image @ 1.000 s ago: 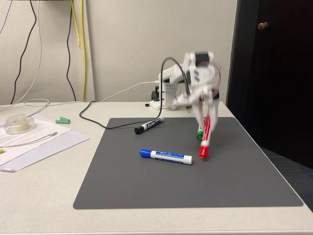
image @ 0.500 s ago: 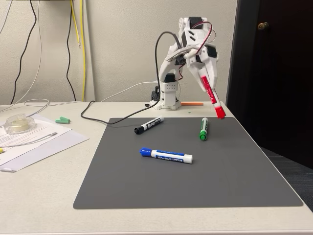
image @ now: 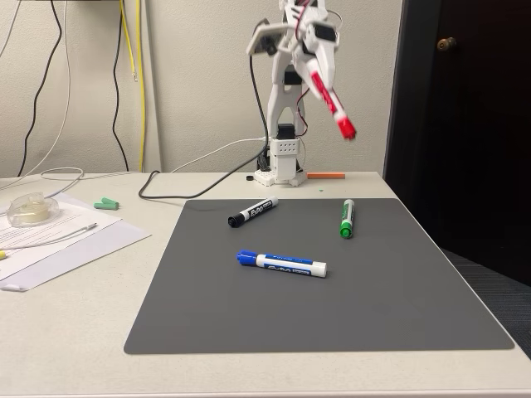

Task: Pick up the red marker.

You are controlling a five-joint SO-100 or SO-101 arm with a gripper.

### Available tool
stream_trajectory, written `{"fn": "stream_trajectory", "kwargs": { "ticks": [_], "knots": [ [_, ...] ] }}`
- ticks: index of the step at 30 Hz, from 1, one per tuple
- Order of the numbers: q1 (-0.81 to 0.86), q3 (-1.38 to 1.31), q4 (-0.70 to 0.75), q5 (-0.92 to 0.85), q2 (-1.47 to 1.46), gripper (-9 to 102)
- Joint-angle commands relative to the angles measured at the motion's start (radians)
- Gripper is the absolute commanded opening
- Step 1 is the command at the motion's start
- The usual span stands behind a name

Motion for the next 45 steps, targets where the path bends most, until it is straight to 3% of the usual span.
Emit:
{"fn": "stream_trajectory", "kwargs": {
  "ticks": [1, 12, 19, 23, 38, 45],
  "knots": [
    [0.014, 0.009, -0.003, 0.038, 0.095, 9],
    [0.037, 0.124, -0.009, 0.071, 0.190, 9],
    [0.051, 0.873, -0.304, 0.044, 0.669, 9],
    [0.057, 1.126, -0.433, 0.044, 0.822, 9],
    [0.281, 1.315, -0.649, 0.072, 0.979, 9],
    [0.287, 1.420, -0.744, 0.043, 1.074, 9]
  ]
}}
